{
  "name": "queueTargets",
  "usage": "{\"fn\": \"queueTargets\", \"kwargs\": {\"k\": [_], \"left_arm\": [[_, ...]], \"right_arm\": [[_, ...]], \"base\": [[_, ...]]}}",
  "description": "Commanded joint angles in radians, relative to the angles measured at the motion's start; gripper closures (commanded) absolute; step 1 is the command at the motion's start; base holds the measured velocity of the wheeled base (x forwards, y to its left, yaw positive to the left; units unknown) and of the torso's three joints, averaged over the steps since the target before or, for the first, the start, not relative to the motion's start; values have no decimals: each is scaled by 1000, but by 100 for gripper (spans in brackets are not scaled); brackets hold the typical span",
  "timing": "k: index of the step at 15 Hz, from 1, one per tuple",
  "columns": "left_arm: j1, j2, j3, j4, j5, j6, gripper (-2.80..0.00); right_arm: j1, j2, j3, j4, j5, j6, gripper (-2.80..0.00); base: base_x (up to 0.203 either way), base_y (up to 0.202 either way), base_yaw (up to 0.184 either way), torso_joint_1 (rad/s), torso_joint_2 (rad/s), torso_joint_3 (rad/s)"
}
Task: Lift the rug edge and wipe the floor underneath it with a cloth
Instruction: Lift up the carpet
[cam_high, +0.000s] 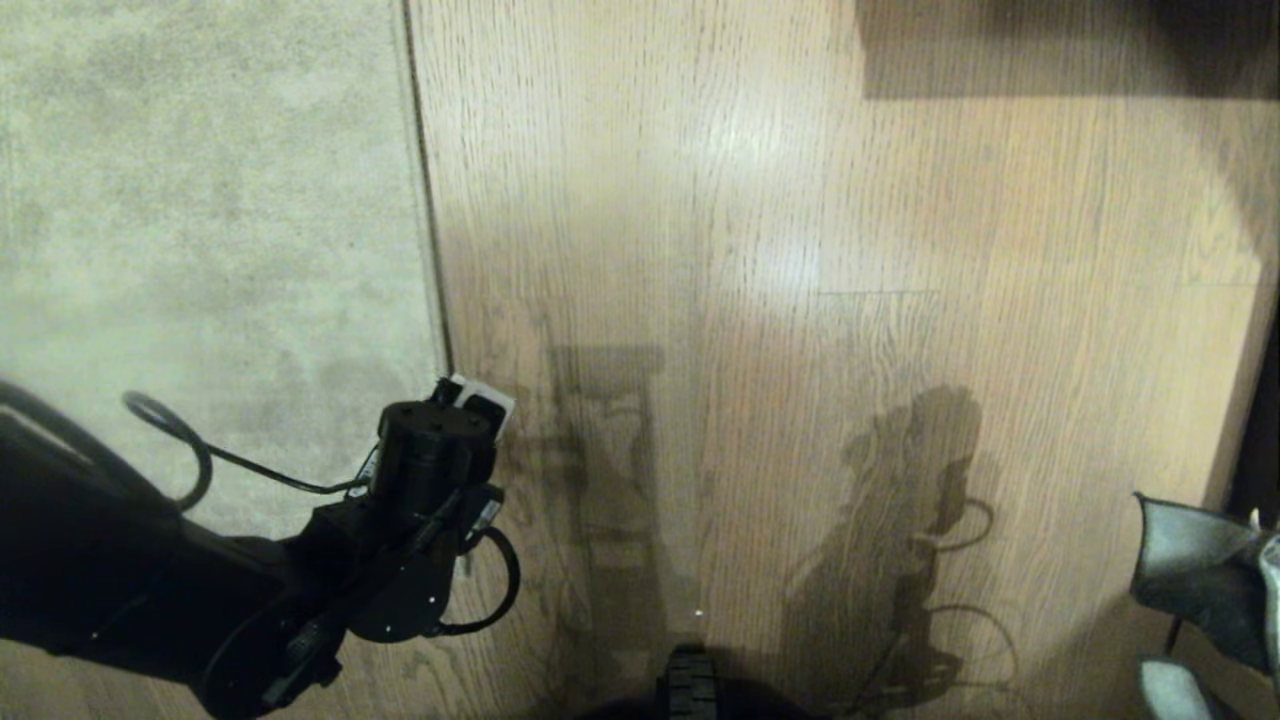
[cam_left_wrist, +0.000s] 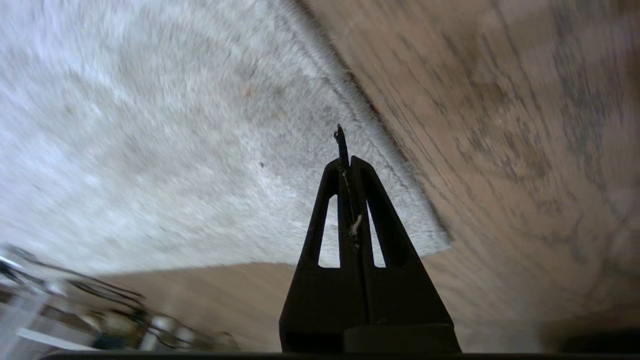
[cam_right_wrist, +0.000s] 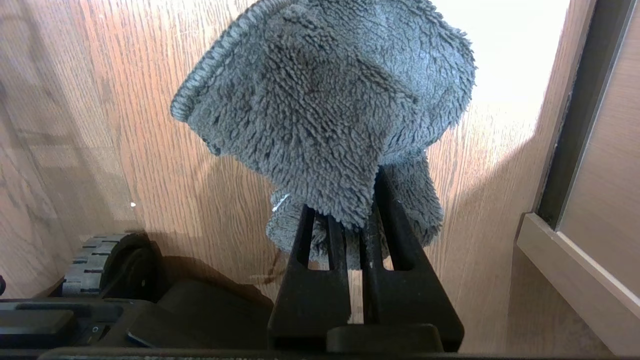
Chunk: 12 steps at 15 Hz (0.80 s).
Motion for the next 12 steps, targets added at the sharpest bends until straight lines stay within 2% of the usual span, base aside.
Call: {"fn": "queueTargets", "kwargs": {"k": [1,10,11,12], "left_arm": [[5,6,0,-5,3,-33,0],[28,34,-31,-3,-8,-35,0],[28,34,-31,-3,-10,-37,-280],[30,35,-29,-3,-18,-37,-280]], "right_arm": [[1,1,0,0,0,0,0],[1,1,0,-1,0,0,0],[0,3,0,-1,0,0,0],[0,1,0,0,0,0,0]], "base": [[0,0,0,0,0,0],[0,0,0,0,0,0],[0,0,0,0,0,0],[0,0,0,0,0,0]]}}
